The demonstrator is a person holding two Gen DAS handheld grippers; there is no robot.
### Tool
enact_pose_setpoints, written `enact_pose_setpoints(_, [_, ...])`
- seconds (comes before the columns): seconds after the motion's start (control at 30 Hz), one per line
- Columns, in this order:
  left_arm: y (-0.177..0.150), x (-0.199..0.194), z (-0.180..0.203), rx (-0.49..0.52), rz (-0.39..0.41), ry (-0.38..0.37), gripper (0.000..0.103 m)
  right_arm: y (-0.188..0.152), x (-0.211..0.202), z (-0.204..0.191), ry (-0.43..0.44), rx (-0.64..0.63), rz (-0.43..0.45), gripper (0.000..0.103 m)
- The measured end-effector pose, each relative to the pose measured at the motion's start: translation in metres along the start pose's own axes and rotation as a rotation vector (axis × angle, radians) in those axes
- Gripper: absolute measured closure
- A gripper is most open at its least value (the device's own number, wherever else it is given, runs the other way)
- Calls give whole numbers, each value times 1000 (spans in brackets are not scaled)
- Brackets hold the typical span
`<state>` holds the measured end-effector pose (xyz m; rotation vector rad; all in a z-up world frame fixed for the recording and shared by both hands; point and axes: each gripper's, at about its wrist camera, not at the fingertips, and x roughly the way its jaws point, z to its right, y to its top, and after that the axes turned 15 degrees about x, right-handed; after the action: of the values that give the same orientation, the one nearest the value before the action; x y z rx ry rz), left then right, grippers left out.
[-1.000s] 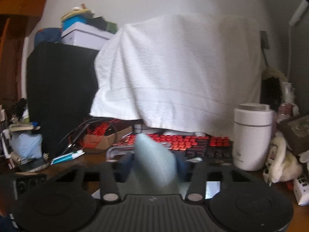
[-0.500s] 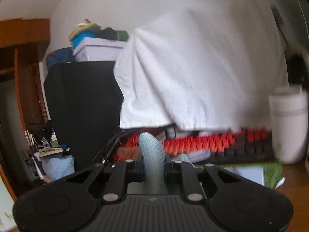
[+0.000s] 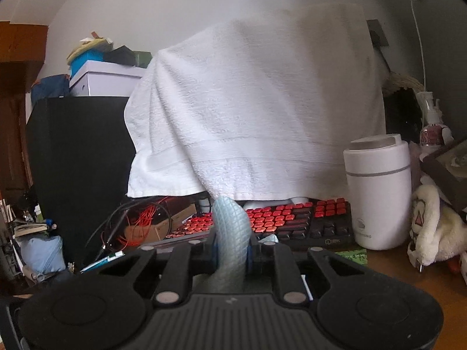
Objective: Clean container
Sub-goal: 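Rub the green cloth up and down the jug's outer wall with the right tool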
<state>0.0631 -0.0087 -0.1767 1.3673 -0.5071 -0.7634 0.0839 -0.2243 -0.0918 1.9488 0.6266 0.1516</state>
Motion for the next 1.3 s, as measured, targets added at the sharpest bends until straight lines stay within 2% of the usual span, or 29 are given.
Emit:
enact_pose_setpoints(0.1, [0,0,0,1,0,0,77,-3,3,-8,-3,23,-3,87])
enact_pose_setpoints(0.23, [0,1,-1,-1,-1,-2,78,-10,5,-21,90,39,-48,86])
enact_pose_setpoints(0.4, [0,1,0,5,-2,-1,77,-17,1,-34,161,21,-79,84])
enact_pose_setpoints(0.67, [0,0,1,1,-1,1,78,-18,1,-36,141,-61,-62,88])
enact_pose_setpoints(1.03, [-1,1,0,6,0,2,78,-2,4,-4,16,-34,-9,89])
enact_pose_setpoints(1.2, [-1,2,0,13,-2,2,77,-9,3,-15,-28,-53,8,87])
enact_pose_setpoints(1.3, [-1,2,0,13,-1,2,77,-14,0,-25,18,-70,-12,87])
